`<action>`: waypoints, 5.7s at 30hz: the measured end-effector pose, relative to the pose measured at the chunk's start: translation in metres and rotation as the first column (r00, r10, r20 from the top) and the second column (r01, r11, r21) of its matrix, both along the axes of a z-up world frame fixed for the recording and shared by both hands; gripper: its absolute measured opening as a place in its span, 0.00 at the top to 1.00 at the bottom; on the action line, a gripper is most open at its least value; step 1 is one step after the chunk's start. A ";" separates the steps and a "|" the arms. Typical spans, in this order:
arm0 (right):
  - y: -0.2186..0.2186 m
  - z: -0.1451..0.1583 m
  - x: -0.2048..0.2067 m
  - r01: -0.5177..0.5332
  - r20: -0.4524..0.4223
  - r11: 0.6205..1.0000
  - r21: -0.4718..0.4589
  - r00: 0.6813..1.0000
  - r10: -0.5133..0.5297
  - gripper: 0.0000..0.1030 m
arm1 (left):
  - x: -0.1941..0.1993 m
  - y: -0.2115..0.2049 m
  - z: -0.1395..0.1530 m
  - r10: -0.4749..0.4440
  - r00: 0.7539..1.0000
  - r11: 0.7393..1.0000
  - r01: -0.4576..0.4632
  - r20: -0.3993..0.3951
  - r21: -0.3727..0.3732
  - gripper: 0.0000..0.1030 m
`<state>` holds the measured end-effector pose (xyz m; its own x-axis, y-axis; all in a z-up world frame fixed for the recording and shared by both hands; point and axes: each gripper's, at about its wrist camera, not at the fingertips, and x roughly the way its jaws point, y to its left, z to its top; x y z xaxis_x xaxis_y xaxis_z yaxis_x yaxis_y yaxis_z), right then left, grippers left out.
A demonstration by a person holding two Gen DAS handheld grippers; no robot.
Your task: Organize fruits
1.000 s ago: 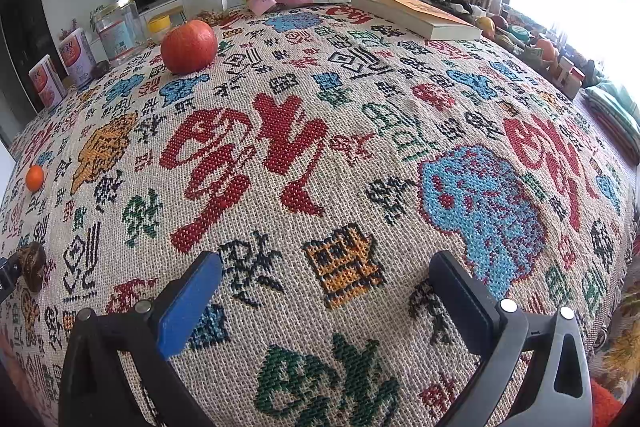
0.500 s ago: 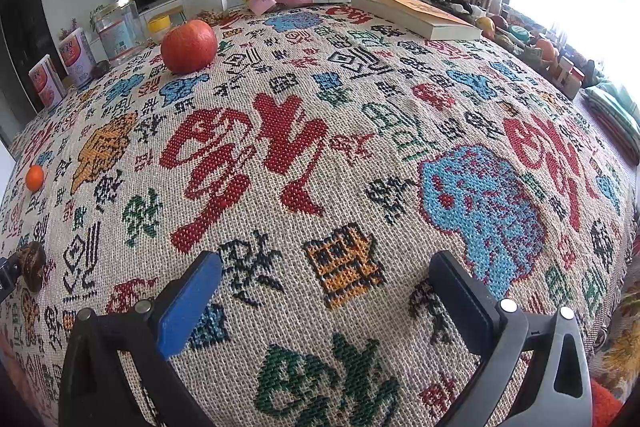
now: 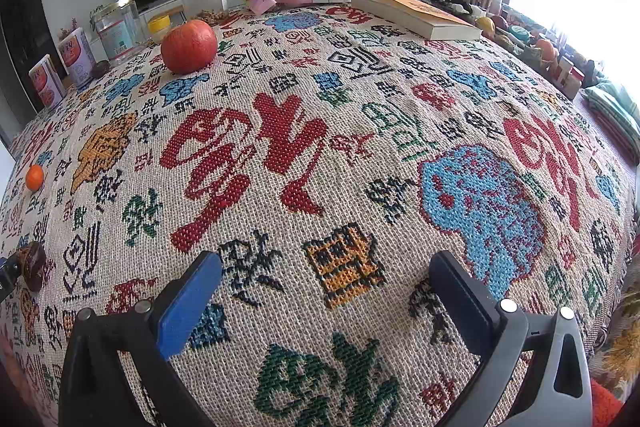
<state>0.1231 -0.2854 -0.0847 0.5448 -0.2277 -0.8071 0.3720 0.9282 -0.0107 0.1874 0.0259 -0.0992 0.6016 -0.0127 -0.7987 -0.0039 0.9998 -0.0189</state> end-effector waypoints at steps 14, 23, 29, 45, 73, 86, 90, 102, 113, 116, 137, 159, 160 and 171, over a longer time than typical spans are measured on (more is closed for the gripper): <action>0.000 0.000 0.000 0.000 0.000 1.000 0.000 1.000 0.000 0.00 | 0.000 0.000 0.000 0.000 1.000 1.000 0.000 0.000 0.000 0.07; 0.000 0.000 0.000 0.000 -0.001 1.000 0.000 1.000 0.000 0.00 | 0.000 0.000 0.000 0.000 1.000 1.000 0.000 0.000 0.000 0.07; 0.000 0.000 0.000 0.000 -0.001 1.000 0.000 1.000 0.000 0.00 | 0.000 0.000 -0.001 0.000 1.000 1.000 0.000 0.000 0.000 0.07; 0.000 0.000 0.000 0.001 -0.001 1.000 -0.001 1.000 -0.001 0.00 | 0.000 0.000 0.000 0.000 1.000 1.000 0.000 0.000 0.000 0.07; 0.000 0.000 -0.001 0.002 -0.002 1.000 -0.003 1.000 -0.002 0.00 | -0.033 -0.063 0.017 -0.296 0.953 0.949 0.301 0.058 -0.097 0.11; 0.000 0.000 -0.001 0.003 -0.003 1.000 -0.004 1.000 -0.003 0.00 | -0.014 0.011 0.025 -0.142 0.987 0.988 0.146 0.072 -0.051 0.59; 0.000 0.000 0.000 0.003 -0.003 1.000 -0.004 1.000 -0.003 0.00 | -0.003 0.040 0.010 -0.105 0.995 0.994 0.105 0.006 -0.034 0.58; -0.001 0.001 -0.001 -0.008 -0.008 1.000 0.005 1.000 0.008 0.00 | -0.008 0.038 0.001 -0.121 0.993 0.993 0.121 0.007 0.010 0.15; 0.009 0.049 0.145 -0.264 0.094 0.958 0.114 0.962 0.255 0.00 | -0.007 0.038 0.001 -0.109 0.994 0.994 0.109 0.000 0.016 0.09; 0.027 0.051 0.203 -0.334 0.083 0.940 0.075 0.941 0.327 0.00 | -0.006 0.037 0.001 -0.107 0.994 0.994 0.107 -0.001 0.019 0.09; 0.056 0.053 0.085 -0.372 -0.054 0.897 0.240 0.917 0.395 0.32 | -0.005 0.037 0.000 -0.107 0.994 0.994 0.107 -0.002 0.019 0.08; 0.094 0.001 -0.004 -0.388 0.079 0.916 0.099 0.921 0.381 0.00 | -0.013 0.070 0.009 -0.180 0.983 0.933 0.182 0.035 -0.310 0.08; 0.090 0.002 -0.006 -0.388 0.098 0.913 0.123 0.921 0.378 0.00 | -0.017 0.077 0.010 -0.160 0.986 0.921 0.165 0.043 -0.352 0.08; 0.067 0.016 -0.006 -0.357 0.183 0.899 0.254 0.930 0.318 0.01 | -0.002 0.035 0.009 -0.151 0.988 0.988 0.151 0.029 -0.011 0.58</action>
<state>0.1174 -0.2188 -0.0690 0.6554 0.2119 -0.7249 0.0157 0.9558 0.2936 0.1855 0.0614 -0.0907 0.6141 -0.1151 -0.7808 0.1476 0.9886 -0.0296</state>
